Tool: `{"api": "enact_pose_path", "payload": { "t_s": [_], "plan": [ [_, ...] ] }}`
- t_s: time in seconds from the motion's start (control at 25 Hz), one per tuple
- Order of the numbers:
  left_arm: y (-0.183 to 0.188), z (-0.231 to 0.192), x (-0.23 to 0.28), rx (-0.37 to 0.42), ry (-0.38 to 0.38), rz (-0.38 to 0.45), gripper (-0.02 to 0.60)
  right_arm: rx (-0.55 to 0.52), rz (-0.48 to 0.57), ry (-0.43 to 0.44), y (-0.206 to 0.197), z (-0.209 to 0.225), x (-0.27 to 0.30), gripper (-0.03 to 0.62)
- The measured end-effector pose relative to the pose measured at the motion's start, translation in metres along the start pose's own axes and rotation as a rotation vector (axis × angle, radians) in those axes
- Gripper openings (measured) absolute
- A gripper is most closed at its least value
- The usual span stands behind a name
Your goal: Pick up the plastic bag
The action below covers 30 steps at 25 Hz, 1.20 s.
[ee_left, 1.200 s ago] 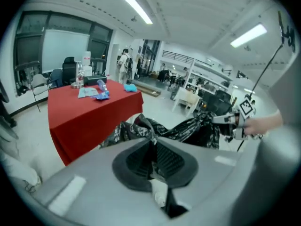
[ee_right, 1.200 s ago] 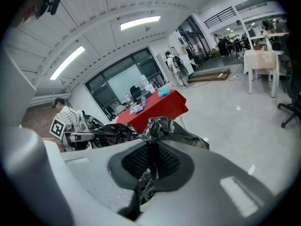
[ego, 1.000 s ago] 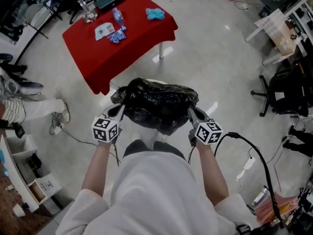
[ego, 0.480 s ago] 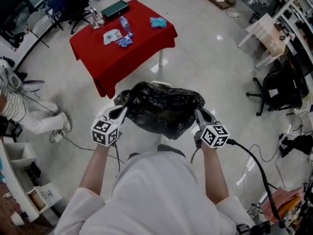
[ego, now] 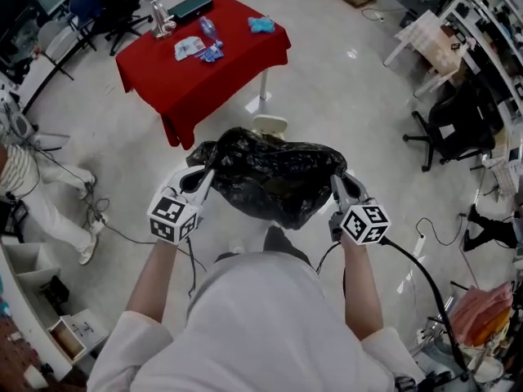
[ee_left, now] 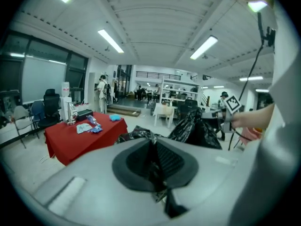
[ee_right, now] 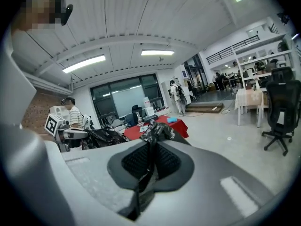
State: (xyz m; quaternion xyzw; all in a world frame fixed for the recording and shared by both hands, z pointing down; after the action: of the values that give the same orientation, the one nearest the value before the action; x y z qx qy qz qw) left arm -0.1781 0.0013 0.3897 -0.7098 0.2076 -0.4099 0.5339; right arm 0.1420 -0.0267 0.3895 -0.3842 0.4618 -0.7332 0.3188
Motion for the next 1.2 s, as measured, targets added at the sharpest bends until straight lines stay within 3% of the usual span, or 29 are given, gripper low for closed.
{"api": "enact_pose_path", "payload": {
  "t_s": [0.52, 0.76, 1.2],
  "plan": [
    [0.002, 0.034, -0.057, 0.050, -0.060, 0.027, 0.006, -0.037, 0.045, -0.049, -0.004, -0.035, -0.072, 0.002],
    [0.027, 0.050, -0.055, 0.030, -0.036, 0.051, 0.006, -0.026, 0.056, -0.020, 0.014, -0.029, -0.088, 0.002],
    [0.036, 0.069, -0.036, 0.028, -0.017, 0.076, 0.006, -0.043, 0.088, 0.057, 0.019, -0.016, -0.091, 0.002]
  ]
}}
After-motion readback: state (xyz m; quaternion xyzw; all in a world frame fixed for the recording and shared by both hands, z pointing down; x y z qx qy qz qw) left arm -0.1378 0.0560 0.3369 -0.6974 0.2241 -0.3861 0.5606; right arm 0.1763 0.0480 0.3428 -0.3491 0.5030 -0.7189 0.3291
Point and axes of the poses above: the fingertips, and each gripper's own axes: x forward along the fingers, z to its right, y out of its top, the point moved 1 cm from there along -x, backward along the fingers, and after that the axes turned 2 degrees about z, right-handed, at the moved point
